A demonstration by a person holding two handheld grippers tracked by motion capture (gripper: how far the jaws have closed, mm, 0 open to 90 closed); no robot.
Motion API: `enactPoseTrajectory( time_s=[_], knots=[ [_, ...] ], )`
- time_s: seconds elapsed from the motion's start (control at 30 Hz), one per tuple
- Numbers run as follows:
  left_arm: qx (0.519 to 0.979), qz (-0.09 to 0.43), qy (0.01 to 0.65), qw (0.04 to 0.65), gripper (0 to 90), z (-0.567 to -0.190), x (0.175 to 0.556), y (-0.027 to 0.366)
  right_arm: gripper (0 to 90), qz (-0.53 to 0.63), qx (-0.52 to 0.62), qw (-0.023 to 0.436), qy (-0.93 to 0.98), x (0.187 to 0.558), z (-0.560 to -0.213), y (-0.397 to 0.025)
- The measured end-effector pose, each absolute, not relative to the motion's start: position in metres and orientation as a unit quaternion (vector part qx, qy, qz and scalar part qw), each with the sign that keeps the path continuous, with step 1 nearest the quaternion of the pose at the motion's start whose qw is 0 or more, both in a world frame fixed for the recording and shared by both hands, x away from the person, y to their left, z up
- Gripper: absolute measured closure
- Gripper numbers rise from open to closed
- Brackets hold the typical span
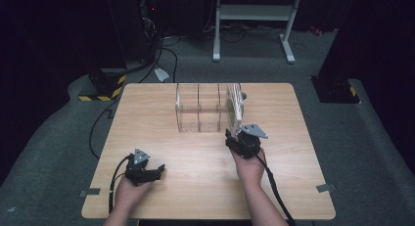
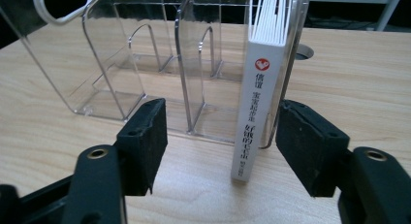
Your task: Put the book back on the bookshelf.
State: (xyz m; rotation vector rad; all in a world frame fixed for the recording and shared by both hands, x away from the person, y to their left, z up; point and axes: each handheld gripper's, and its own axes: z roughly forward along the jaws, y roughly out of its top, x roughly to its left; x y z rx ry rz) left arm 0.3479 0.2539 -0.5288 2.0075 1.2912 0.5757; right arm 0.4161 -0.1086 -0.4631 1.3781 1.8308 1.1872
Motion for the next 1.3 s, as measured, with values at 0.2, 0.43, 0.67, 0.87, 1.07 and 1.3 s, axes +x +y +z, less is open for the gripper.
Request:
enactPoseTrajectory(
  time_s=[0.2,0.43,0.67,0.87,1.07,1.3],
  knots=[
    [0.770,0.221,0.495,0.336,18.1,-0.529,0.348,0.254,32.4,0.439,0.503,0.275,0.691,0.405,-0.465,-0.116],
    [0.770,0.221,0.495,0.336,18.1,-0.529,0.348,0.254,30.3,0.433,0.498,0.272,0.700,0.390,-0.472,-0.130],
    [0.771,0.222,0.494,0.336,18.1,-0.529,0.348,0.254,30.1,0.433,0.494,0.271,0.703,0.373,-0.476,-0.145],
    [0.770,0.222,0.495,0.336,18.1,-0.529,0.348,0.254,29.0,0.437,0.494,0.270,0.702,0.359,-0.481,-0.161],
    [0.770,0.222,0.495,0.336,18.1,-0.529,0.348,0.254,27.9,0.417,0.499,0.279,0.707,0.349,-0.489,-0.179],
    [0.771,0.222,0.494,0.336,18.3,-0.529,0.348,0.254,20.6,0.346,0.511,0.280,0.735,0.347,-0.513,-0.214]
  ],
)
